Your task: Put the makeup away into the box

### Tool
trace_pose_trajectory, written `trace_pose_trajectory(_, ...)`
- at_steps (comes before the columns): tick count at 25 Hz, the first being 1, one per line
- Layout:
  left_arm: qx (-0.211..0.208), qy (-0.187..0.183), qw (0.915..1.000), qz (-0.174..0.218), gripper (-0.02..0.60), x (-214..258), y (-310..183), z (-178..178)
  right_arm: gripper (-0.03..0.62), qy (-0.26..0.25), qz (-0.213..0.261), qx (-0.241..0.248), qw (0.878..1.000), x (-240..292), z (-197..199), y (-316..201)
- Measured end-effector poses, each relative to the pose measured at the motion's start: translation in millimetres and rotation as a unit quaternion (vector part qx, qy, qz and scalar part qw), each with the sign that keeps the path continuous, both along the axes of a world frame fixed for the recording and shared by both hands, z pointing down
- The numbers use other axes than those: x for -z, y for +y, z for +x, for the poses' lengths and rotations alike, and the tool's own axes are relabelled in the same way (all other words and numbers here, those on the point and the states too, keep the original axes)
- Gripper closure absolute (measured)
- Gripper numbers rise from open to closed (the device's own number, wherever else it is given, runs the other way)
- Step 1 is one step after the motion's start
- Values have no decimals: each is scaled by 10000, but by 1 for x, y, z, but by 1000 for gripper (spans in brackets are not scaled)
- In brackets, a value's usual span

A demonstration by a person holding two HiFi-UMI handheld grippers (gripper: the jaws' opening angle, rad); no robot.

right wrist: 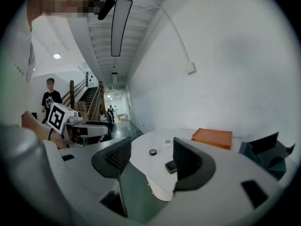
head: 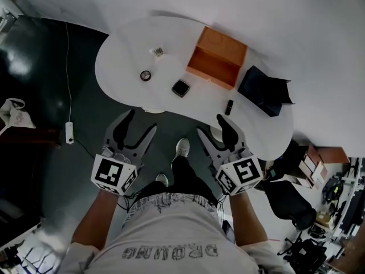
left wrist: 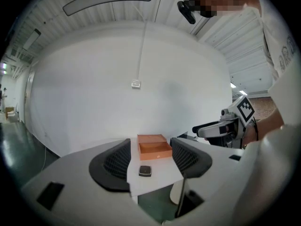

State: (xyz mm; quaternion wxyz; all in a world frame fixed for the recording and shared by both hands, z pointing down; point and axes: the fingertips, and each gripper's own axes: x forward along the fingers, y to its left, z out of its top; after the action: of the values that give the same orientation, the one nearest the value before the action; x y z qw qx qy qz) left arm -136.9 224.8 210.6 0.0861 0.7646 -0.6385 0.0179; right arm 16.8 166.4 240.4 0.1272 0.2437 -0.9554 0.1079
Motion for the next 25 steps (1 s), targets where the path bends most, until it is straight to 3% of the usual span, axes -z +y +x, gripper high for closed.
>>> trace_pose_trajectory(14,295,0,9993,-238,298,-14,-121,-4,314,94,-183,370,9991,-16,-8,-122)
trace_pose_trajectory(25,505,-45,9977,-459,298,-35,-172,-23,315,103,-295,548,9980,-29,-23,-180)
